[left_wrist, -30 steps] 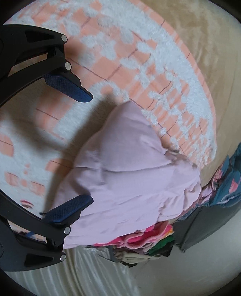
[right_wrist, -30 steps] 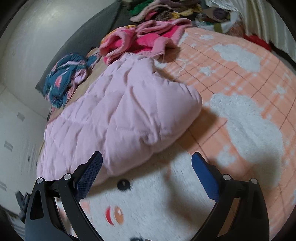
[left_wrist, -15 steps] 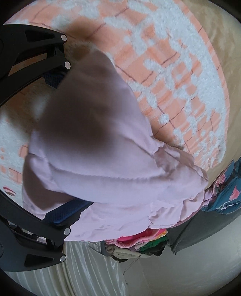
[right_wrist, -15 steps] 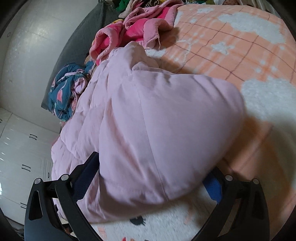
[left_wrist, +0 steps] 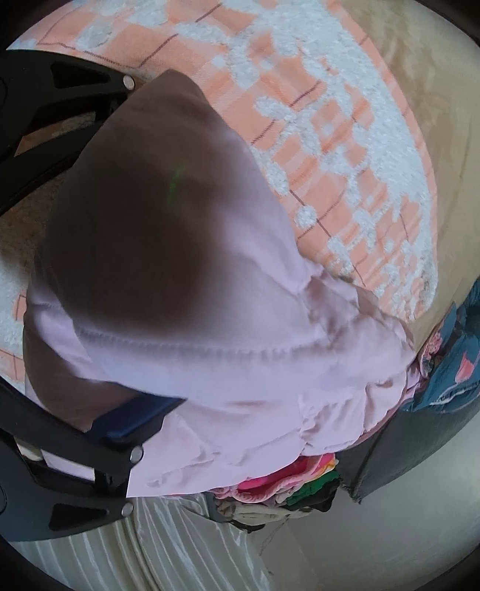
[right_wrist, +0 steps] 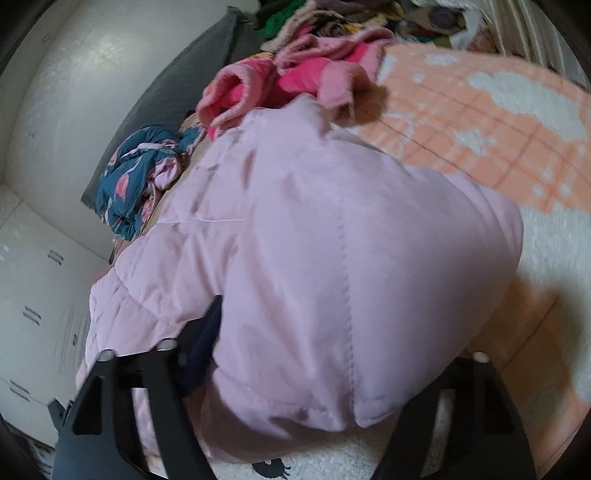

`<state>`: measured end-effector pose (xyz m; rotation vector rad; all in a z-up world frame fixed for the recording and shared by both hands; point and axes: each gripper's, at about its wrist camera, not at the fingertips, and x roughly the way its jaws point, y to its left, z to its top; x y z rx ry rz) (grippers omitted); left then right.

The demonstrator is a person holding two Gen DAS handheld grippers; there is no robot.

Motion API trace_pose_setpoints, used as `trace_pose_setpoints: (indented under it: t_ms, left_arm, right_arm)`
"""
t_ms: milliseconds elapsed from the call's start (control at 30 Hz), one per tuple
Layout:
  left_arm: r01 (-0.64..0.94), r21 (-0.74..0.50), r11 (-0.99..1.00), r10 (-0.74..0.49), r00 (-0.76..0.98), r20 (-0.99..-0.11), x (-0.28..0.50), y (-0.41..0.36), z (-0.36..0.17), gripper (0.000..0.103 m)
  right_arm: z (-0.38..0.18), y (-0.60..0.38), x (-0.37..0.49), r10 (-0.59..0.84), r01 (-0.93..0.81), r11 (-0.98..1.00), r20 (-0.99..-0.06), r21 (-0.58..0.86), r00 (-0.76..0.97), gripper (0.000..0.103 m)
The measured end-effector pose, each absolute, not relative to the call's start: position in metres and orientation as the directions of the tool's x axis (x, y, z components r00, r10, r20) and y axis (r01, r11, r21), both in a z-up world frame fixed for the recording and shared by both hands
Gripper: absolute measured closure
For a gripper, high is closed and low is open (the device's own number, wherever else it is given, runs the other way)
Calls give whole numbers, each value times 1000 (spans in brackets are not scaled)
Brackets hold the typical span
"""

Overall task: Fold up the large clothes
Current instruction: 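Lift the bundle edge with both grippers and fold it over onto itself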

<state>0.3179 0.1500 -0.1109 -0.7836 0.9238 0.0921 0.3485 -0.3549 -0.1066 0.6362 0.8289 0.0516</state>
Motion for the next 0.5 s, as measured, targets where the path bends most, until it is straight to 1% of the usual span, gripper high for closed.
trace_pose_setpoints:
  t_ms: [33,67,100,200,267,367,500]
  left_arm:
    - [-385,-553,739,-238,619,-748,318,148,-108,25]
    - [-378,-538,753,-226,620,-751,319,146,-105,31]
    - [-366,-519,773,-210,624,-753,320,143,-100,34]
    - [-330,-471,818,-173,640,-749,319,136,-87,57]
    - [-296,-423,856,-147,646,-749,320,129,-77,63]
    - [-258,-372,892,-117,662,-740,318,122,-66,69]
    - [-204,-286,936,-74,681,-729,315,111,-50,74]
  right_arm:
    - [-102,-350,349,270,181,836,-674,518,688,49]
    - [-98,-345,349,254,164,857,-678,489,690,52]
    - [-95,-342,350,244,155,870,-681,469,690,56]
    - [-86,-332,349,212,119,908,-686,402,696,62]
    - [-79,-324,347,186,88,935,-683,345,706,65]
    - [-72,-316,343,161,51,958,-681,281,715,69]
    - [-54,-308,334,148,-8,978,-661,211,735,72]
